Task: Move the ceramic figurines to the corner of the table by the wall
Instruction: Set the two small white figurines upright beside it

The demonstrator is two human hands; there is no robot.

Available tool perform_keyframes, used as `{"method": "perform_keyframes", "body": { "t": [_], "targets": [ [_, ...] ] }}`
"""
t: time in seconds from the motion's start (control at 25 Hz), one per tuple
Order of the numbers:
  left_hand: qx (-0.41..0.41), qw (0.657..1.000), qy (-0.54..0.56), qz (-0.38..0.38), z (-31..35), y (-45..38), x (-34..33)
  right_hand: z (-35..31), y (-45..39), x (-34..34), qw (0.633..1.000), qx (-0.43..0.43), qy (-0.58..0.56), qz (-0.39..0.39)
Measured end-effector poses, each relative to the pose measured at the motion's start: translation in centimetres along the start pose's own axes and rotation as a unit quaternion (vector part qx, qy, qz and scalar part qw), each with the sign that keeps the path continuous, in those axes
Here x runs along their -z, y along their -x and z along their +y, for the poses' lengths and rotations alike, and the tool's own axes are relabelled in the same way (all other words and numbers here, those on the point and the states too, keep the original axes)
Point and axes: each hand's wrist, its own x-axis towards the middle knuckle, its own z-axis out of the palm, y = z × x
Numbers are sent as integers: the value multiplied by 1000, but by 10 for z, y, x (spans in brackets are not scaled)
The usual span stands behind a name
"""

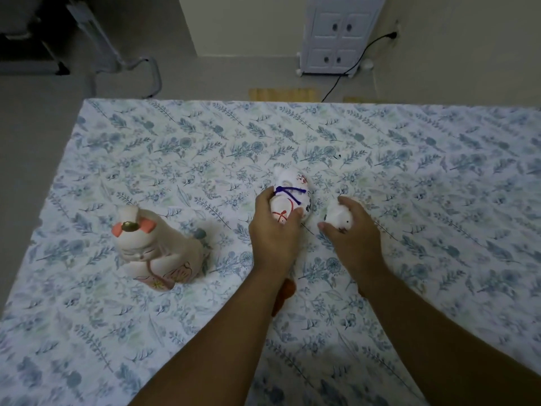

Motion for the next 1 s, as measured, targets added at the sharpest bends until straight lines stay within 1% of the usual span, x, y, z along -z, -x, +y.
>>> {"method": "perform_keyframes", "body": {
  "t": [0.12,0.28,0.4,0.48,0.56,0.68,0.72,0.8,0.88,0.92,1.0],
  "targets": [
    [-58,998,-4,9,4,1,-4,-2,-1,-1,999,44,11,-23],
    [-113,988,-95,38,4,0,-5,1,-9,2,995,89,47,5],
    [-153,977,-145,7,8,-3,-14,5,-13,3,992,108,59,-5],
    [-170,970,-173,2,10,-4,-20,5,-14,5,993,104,50,-15],
    [-171,970,-173,3,11,-3,-22,5,-16,9,994,100,37,-32],
    [-153,981,-121,-3,7,4,-12,3,-11,21,994,70,-22,-84],
    [-159,981,-115,1,4,11,-5,6,-7,25,993,71,-32,-85],
    [-158,977,-142,-20,-6,28,15,15,6,36,996,76,-5,-56],
    [-121,971,-190,-76,-18,50,36,28,25,49,997,63,33,-26],
    [-101,967,-210,-98,-25,59,45,37,34,55,997,55,49,-22],
    [-73,959,-249,-114,-39,74,58,55,51,65,995,51,87,-25]
  ]
}}
